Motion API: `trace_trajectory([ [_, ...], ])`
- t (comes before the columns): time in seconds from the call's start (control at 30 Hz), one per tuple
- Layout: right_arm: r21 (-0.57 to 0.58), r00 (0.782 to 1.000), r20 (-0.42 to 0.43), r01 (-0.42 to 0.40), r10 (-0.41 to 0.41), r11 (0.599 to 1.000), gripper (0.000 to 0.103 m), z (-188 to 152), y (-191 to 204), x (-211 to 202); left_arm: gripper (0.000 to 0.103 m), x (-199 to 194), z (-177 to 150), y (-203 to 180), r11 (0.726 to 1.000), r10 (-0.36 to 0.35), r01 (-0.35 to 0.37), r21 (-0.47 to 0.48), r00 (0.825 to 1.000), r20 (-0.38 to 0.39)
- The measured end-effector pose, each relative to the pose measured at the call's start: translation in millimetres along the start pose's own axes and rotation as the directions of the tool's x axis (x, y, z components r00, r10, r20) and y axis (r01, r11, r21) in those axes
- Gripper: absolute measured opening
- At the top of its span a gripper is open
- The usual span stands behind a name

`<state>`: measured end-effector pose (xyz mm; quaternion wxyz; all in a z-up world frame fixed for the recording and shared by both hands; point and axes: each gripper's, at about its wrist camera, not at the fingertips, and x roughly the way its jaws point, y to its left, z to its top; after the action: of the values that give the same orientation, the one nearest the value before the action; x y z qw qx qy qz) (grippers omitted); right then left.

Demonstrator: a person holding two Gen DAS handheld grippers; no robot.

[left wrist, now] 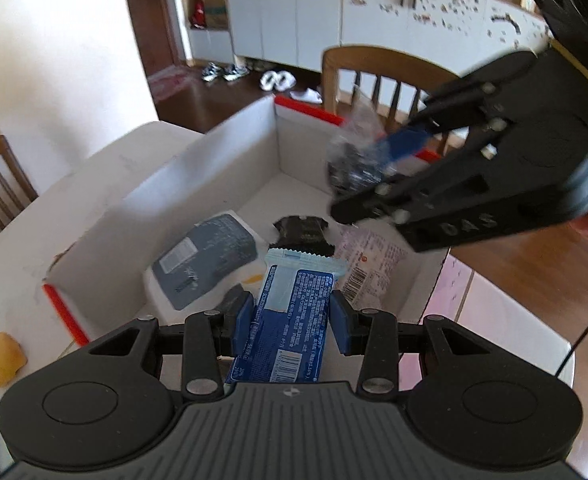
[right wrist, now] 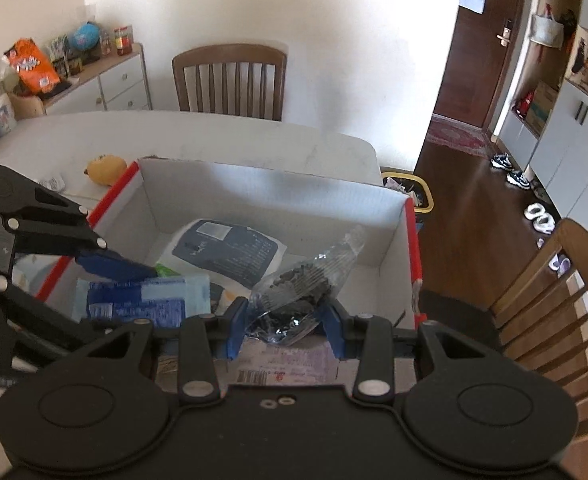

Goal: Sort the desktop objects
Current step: 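Lower the blue bar and clear bag into the shoebox and open both tools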

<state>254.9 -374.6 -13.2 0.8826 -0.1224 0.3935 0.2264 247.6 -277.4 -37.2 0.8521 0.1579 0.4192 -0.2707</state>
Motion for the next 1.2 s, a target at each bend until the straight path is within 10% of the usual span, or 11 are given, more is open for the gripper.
trace_trajectory([
  [1.2,-0.085,0.984,-0.165,0.060,-0.074,0.995,0.040,22.4,-2.2,99.7,0.039,53.1,17.7,11.9,0.998,-0.060,0.066,0.025,0.980,-0.191],
])
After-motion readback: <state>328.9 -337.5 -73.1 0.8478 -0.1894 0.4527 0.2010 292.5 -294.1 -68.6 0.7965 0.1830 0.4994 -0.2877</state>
